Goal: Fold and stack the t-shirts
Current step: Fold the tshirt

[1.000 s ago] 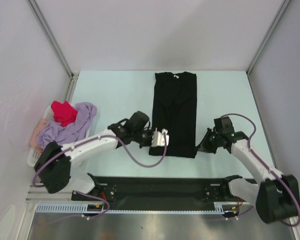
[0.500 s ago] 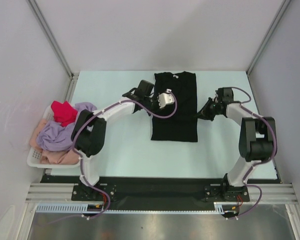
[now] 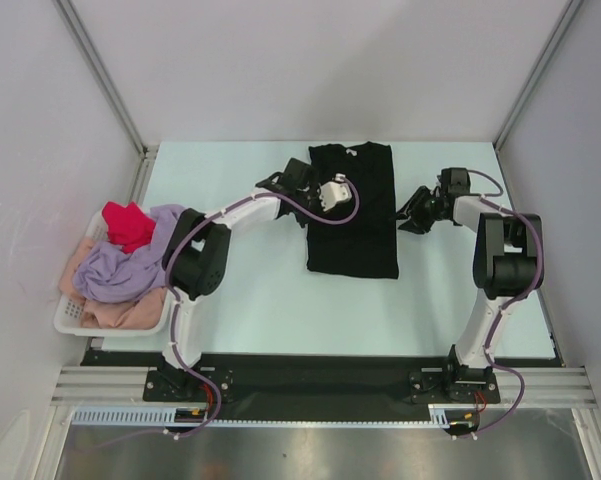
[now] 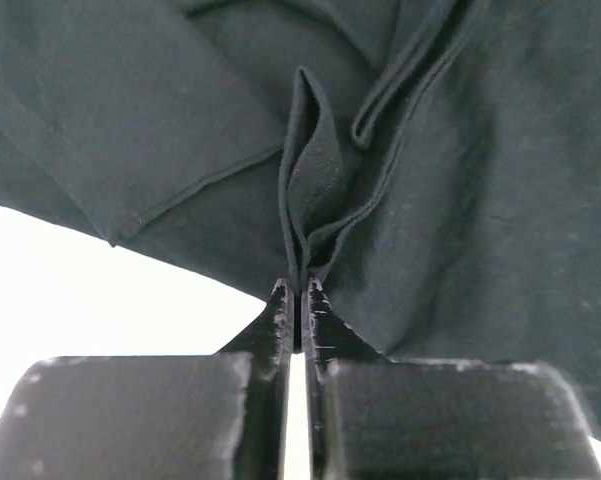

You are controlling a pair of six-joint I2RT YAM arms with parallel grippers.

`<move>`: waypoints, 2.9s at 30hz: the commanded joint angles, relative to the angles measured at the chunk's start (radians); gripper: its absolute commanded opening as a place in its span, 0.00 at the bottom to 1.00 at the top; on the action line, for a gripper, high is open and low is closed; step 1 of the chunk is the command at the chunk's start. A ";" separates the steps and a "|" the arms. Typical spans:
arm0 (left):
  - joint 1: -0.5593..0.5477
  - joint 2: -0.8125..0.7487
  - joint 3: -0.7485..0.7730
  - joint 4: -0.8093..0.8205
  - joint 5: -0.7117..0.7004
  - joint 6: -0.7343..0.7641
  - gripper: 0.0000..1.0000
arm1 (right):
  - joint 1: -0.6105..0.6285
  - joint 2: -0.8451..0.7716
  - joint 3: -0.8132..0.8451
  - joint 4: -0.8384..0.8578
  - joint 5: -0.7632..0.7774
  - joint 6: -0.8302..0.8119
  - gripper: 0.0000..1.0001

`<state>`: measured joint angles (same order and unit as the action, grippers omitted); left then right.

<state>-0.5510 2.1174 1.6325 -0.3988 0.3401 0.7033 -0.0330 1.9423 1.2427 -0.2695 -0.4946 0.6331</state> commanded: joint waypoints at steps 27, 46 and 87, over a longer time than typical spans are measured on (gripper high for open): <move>-0.119 -0.244 -0.259 -0.033 0.074 -0.033 0.42 | 0.174 -0.393 -0.296 -0.148 0.202 -0.176 0.44; -0.208 -0.265 -0.414 -0.044 -0.115 0.070 0.52 | 0.134 -0.391 -0.417 -0.158 0.254 -0.200 0.36; -0.225 -0.508 -0.534 -0.279 -0.046 0.113 0.00 | 0.192 -0.750 -0.561 -0.378 0.117 -0.155 0.00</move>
<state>-0.7731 1.7161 1.1118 -0.5304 0.2199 0.8547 0.1284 1.3384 0.7101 -0.4706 -0.3729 0.4706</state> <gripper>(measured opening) 0.022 0.018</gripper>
